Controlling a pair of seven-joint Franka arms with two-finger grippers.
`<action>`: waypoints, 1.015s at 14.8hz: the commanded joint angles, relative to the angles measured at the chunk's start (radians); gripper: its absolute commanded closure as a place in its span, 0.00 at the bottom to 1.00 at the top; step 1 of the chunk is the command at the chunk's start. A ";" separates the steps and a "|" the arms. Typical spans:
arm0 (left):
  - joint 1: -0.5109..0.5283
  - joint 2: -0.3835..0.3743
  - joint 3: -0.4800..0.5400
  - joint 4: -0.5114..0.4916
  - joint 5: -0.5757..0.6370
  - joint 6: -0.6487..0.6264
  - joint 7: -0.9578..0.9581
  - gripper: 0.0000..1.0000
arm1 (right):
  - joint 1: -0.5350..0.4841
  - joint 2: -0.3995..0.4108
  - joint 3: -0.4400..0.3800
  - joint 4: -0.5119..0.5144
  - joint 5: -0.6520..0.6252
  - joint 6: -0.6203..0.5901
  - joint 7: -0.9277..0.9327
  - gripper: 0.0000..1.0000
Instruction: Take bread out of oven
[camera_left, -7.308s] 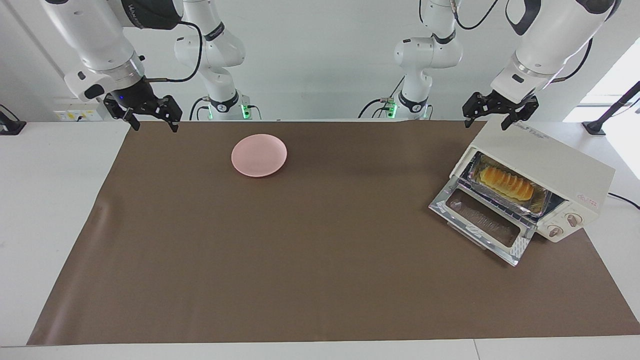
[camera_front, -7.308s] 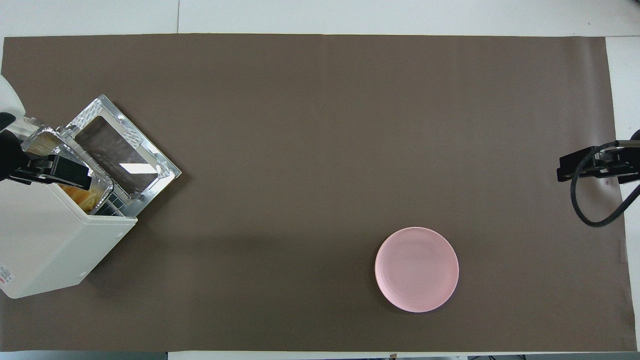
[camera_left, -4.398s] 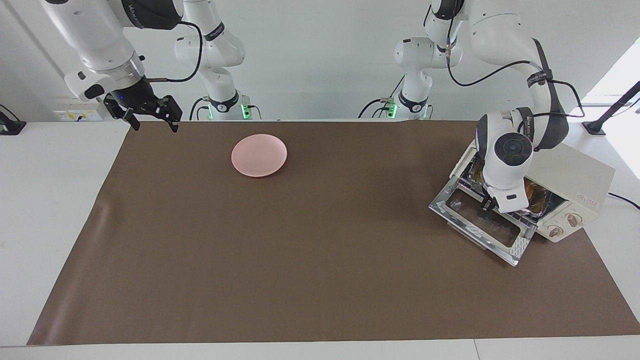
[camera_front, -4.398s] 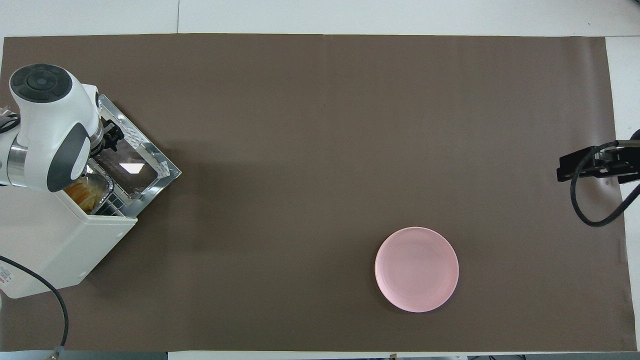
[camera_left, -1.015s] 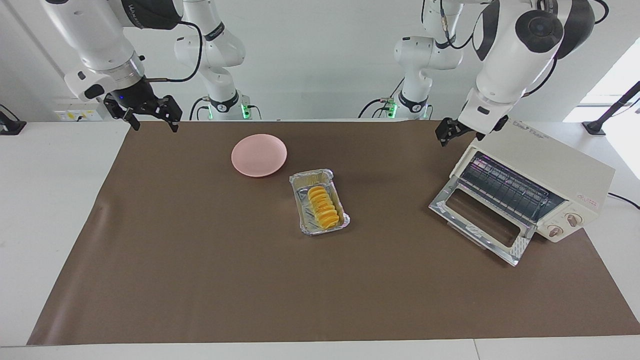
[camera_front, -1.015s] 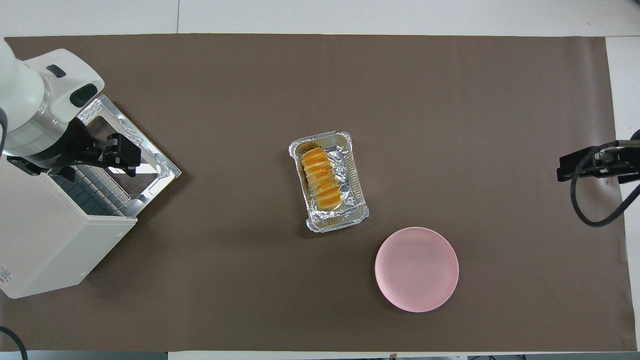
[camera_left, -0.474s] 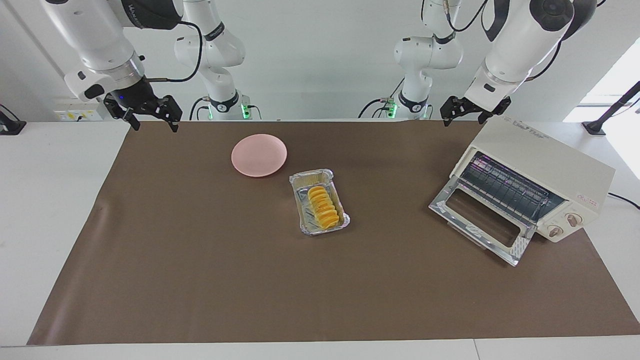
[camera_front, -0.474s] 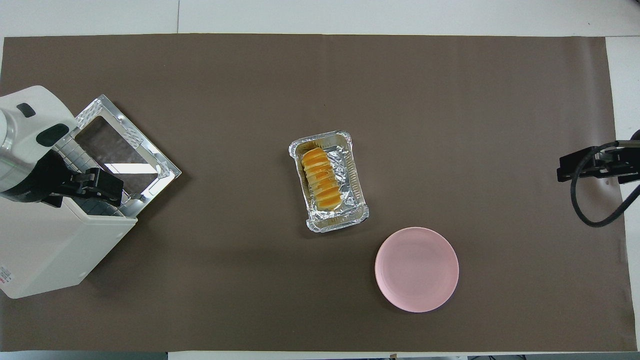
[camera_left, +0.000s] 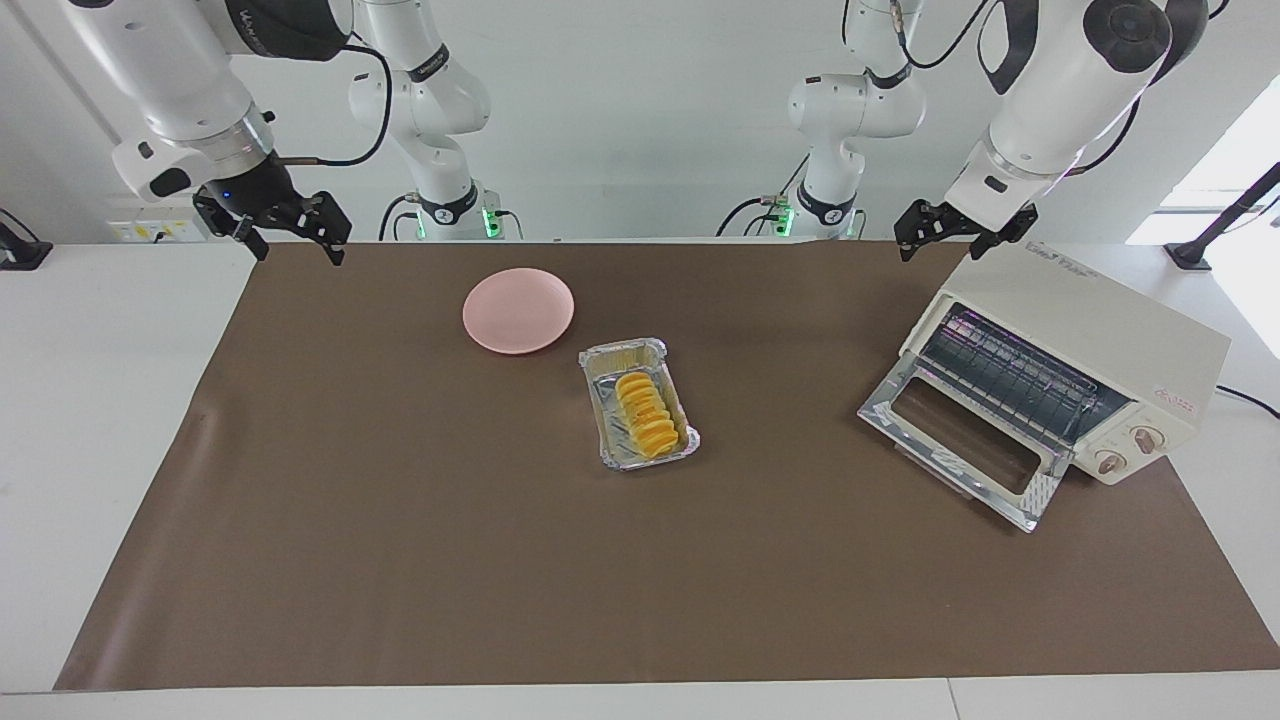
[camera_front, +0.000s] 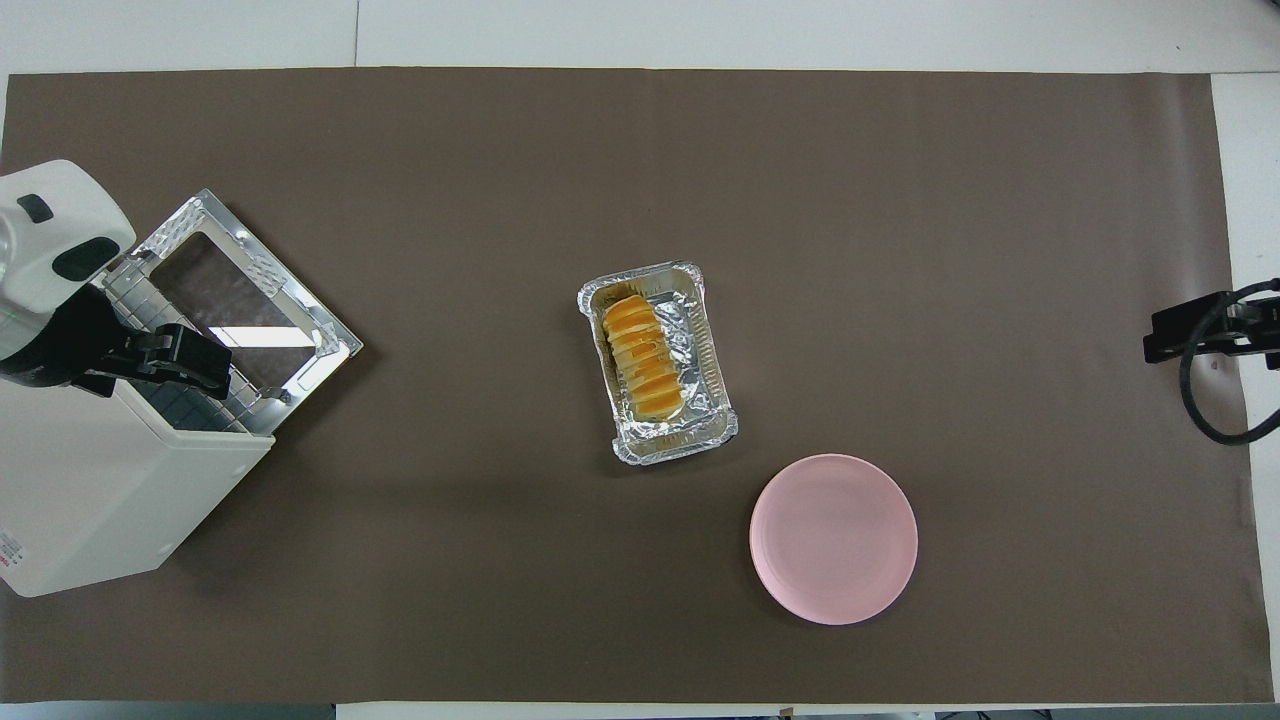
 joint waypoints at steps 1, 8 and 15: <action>0.012 0.008 -0.008 0.004 0.005 0.006 0.023 0.00 | 0.003 -0.024 0.026 -0.061 0.001 0.068 -0.096 0.00; 0.015 0.005 -0.010 0.004 0.033 0.013 0.026 0.00 | 0.197 0.111 0.026 -0.108 0.014 0.274 -0.078 0.00; 0.015 -0.003 -0.008 0.002 0.033 0.009 0.020 0.00 | 0.408 0.341 0.026 -0.051 0.067 0.501 0.125 0.00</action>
